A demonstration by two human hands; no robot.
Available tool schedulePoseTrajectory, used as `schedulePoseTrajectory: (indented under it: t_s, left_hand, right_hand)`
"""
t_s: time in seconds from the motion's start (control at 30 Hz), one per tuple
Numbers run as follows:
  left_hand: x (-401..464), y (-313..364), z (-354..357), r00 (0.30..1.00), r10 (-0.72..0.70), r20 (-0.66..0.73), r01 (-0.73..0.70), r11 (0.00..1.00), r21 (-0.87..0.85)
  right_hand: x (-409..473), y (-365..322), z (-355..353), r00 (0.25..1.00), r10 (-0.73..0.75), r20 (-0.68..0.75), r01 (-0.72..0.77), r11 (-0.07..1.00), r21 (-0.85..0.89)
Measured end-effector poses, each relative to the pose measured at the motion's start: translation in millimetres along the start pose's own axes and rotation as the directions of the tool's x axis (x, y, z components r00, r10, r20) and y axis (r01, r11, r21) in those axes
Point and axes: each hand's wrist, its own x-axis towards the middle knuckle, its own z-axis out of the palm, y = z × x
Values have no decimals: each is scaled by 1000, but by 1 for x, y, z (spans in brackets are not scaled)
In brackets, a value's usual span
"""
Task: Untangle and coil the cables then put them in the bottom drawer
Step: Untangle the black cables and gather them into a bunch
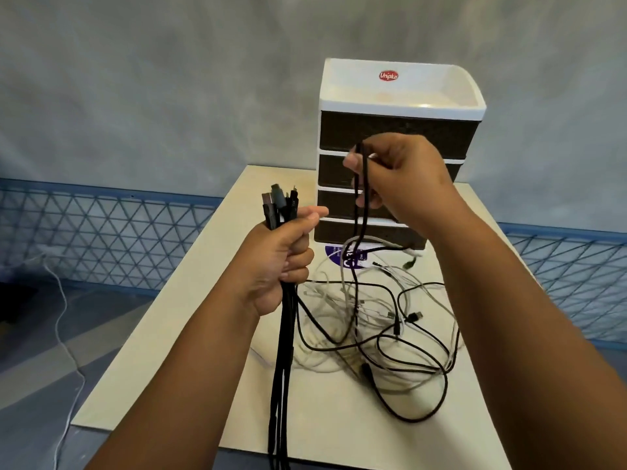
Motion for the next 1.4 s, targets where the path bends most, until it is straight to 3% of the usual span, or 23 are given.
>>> schedulePoseTrajectory:
  t_s: [0.23, 0.5, 0.57, 0.67, 1.0, 1.13, 1.4]
  left_hand:
    - [5, -9, 11, 998, -55, 42, 51, 994, 95]
    - [11, -30, 6, 991, -135, -20, 136, 968, 213]
    - [12, -33, 7, 988, -151, -22, 152, 965, 214]
    - [12, -30, 7, 988, -151, -9, 151, 976, 158]
    - [10, -15, -11, 974, -214, 73, 226, 948, -224]
    - [6, -12, -20, 968, -213, 132, 242, 931, -272]
    - [-10, -13, -23, 942, -256, 216, 317, 891, -325]
  right_hand:
    - [2, -13, 6, 987, -131, 93, 87, 922, 376]
    - [10, -14, -14, 976, -105, -192, 210, 691, 692]
    - [12, -15, -23, 971, -117, -206, 228, 705, 672]
    - [9, -10, -26, 984, -137, -118, 180, 781, 598]
    - [-37, -16, -2, 989, -141, 34, 104, 852, 513]
    - [-56, -24, 6, 984, -177, -2, 161, 889, 429]
    - [-97, -36, 16, 992, -93, -91, 122, 908, 400]
